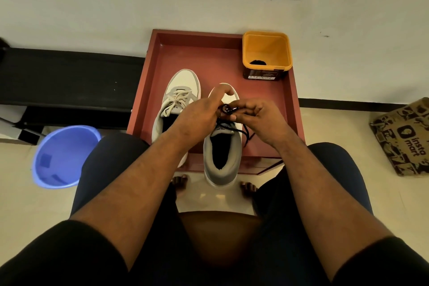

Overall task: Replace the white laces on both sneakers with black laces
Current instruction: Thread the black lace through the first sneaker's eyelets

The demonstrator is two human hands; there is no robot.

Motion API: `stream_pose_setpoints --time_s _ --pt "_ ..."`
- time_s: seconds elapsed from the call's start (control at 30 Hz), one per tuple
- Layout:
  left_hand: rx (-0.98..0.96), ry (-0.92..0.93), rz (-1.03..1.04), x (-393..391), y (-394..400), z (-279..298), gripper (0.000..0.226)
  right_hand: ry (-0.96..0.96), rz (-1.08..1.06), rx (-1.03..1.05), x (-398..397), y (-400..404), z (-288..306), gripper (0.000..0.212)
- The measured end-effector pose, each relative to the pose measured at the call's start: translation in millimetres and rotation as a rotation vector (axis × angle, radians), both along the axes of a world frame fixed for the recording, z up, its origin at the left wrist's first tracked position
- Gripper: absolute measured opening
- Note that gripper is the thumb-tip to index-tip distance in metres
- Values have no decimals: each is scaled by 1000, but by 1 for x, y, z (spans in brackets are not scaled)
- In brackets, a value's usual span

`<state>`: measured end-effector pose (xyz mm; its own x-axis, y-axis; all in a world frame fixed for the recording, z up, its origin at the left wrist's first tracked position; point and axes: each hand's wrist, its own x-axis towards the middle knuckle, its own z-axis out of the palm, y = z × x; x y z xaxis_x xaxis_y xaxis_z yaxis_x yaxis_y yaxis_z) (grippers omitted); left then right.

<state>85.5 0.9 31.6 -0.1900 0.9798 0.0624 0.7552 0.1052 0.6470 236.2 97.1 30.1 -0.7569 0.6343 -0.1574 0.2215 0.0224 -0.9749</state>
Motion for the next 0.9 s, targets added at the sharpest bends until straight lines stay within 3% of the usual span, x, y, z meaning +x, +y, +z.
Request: stream_pose_setpoints --time_s 0.13,0.27,0.37,0.43,0.53,0.6,0.9 --pt "-73 -114 -3 3 -3 1 42 -48 -39 19 0 1 -3 17" --pt "5 -535 104 6 -3 -9 22 -84 -106 97 -3 -1 -6 11" --pt "17 -726 297 17 0 -8 11 -51 -144 152 -8 -7 -6 12" --pt "24 -907 441 22 3 -6 16 -31 -152 342 -9 -11 -7 15" --pt "1 -1073 593 22 6 -5 23 -101 -76 885 -10 -14 -13 21" --pt "-30 -1070 615 20 7 -6 22 -183 -6 1034 -13 -13 -16 25" --pt "-106 -658 215 10 8 1 16 -325 193 980 -16 2 -18 21"
